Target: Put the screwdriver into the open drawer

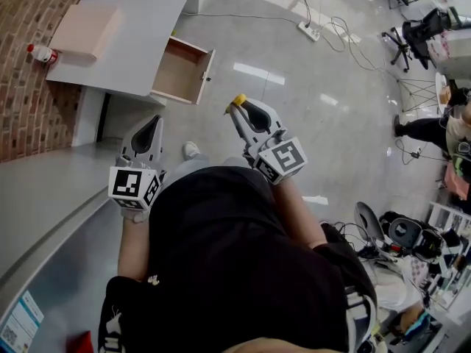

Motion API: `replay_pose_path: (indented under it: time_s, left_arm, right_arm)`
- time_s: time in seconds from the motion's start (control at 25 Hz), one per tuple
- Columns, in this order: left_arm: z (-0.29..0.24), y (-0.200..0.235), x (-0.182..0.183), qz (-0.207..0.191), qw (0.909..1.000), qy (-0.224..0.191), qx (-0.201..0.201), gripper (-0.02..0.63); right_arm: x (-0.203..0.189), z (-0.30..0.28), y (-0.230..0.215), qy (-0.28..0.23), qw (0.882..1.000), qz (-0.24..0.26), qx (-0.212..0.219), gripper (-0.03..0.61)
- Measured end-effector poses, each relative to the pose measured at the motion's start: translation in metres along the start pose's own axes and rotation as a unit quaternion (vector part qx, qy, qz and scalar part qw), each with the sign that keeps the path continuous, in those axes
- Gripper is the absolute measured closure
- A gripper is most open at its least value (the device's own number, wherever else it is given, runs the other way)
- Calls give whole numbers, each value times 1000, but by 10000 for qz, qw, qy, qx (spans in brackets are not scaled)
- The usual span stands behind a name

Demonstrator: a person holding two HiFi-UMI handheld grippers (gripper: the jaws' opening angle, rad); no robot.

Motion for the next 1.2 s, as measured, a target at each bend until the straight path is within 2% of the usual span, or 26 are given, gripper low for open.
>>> replay_pose_path:
  time_s: [0.16, 0.56, 0.88, 1.2]
  left_arm:
    - [0, 24, -2, 28, 10000, 14, 9, 611]
    - [-3, 41, -8, 240, 9996, 121, 131, 611]
    - [-15, 57, -9, 668, 9956, 244, 611, 611]
    - [-29, 84, -16, 1152, 9856, 380, 1177, 611]
  right_arm:
    - [4, -33, 8, 69, 9999, 86, 99, 502]
    - [5, -77, 7, 438, 9979, 95, 463, 503]
    - [2, -127, -15, 984, 9894, 235, 1045, 502]
    - [-9, -192, -39, 1548, 9733, 486, 1624, 502]
Point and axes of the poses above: the fingertips, and each gripper's own axes: z backward along the fingers, y to its left, x out of its top, the point moved 9 cm from there along z, backward along the fingers, and after that the axes turned 12 degrees about y, right-handed, at the moved point
